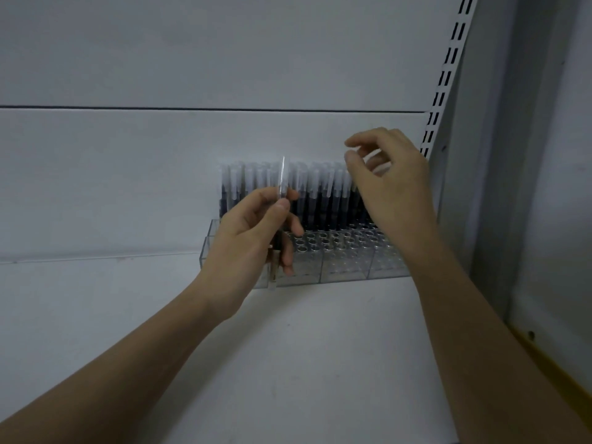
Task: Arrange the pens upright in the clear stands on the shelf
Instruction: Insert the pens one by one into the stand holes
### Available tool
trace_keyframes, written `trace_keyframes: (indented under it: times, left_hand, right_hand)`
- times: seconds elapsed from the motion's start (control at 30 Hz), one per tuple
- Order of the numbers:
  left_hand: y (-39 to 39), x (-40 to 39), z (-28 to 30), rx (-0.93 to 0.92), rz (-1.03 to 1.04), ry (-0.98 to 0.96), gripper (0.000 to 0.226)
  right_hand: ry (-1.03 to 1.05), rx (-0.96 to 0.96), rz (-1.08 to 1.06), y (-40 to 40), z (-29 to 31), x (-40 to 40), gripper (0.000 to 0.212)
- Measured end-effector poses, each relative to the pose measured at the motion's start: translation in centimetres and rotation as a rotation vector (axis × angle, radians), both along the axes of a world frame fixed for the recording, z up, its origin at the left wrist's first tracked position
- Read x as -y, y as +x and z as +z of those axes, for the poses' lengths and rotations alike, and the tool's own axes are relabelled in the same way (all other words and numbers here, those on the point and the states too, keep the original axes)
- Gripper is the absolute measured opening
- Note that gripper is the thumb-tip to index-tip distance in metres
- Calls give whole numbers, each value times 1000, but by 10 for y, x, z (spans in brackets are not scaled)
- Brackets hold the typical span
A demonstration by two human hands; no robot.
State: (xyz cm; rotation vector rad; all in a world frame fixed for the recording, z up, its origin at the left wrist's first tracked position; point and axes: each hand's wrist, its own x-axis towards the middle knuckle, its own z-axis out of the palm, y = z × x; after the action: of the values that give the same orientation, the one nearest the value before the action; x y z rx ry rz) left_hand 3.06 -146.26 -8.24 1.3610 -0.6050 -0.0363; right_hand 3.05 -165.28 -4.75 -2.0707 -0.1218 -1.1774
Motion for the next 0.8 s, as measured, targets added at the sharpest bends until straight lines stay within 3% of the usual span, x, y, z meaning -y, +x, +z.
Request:
trace_keyframes:
  times: [0.07,0.23,0.53,0.67,0.8]
  left_hand:
    - [-1,1,0,7,2,6,19]
    - [-2,2,0,25,4,21,19]
    - [-1,3,-3,131,86,83,26]
    - [4,1,-10,300,196,311,29]
    - [11,-2,-21,705,308,747,32]
  right_hand:
    - [109,43,162,-6,4,-12,10]
    - [144,-122,465,-10,0,-35,20]
    - [204,-101,496,-10,-1,-39,22]
    - [351,19,394,-9,4,-24,23]
    - [372,99,210,-4,5,-4,23]
